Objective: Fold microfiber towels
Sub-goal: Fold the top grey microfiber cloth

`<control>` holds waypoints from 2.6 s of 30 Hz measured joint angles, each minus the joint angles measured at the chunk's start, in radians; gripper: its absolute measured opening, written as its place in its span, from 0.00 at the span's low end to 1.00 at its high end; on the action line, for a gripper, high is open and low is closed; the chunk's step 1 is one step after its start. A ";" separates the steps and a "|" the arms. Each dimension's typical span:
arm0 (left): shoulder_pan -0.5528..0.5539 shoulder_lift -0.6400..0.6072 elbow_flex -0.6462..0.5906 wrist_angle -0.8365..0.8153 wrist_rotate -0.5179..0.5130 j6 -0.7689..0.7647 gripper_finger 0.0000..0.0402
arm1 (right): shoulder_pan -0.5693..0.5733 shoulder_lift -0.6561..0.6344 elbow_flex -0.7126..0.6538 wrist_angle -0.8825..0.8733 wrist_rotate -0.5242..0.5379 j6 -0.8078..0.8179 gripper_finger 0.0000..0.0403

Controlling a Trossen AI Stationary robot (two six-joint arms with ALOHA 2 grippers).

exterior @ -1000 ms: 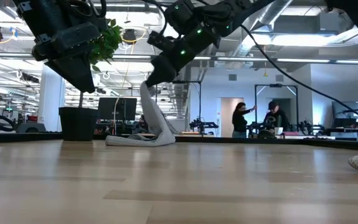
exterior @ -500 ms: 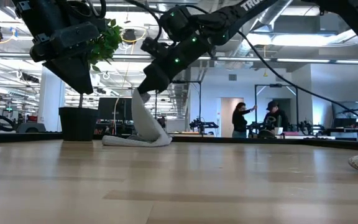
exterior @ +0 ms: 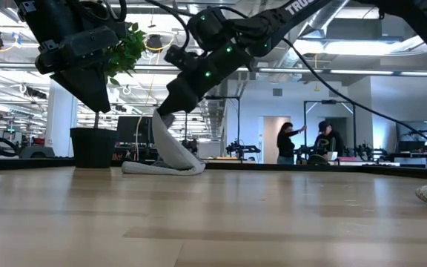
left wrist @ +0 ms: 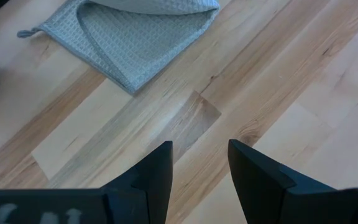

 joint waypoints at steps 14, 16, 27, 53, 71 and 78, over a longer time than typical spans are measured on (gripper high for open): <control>0.000 0.000 0.000 0.000 0.022 -0.015 0.37 | 0.020 -0.013 0.000 -0.094 -0.020 0.087 0.59; 0.000 0.000 0.000 0.000 0.021 -0.015 0.37 | 0.021 -0.012 0.000 -0.131 -0.044 0.087 0.59; 0.000 0.000 0.000 0.000 0.023 -0.024 0.37 | 0.018 -0.015 0.001 -0.234 -0.034 0.090 0.55; 0.487 -0.001 0.005 0.221 0.263 0.622 0.37 | -0.120 -0.260 0.185 -0.950 0.146 0.367 0.55; 0.659 0.233 0.004 0.516 0.328 1.032 0.37 | -0.126 -0.559 0.185 -1.003 0.146 0.401 0.55; 0.660 0.235 0.004 0.550 0.249 1.036 0.37 | -0.126 -0.559 0.162 -1.008 0.146 0.387 0.55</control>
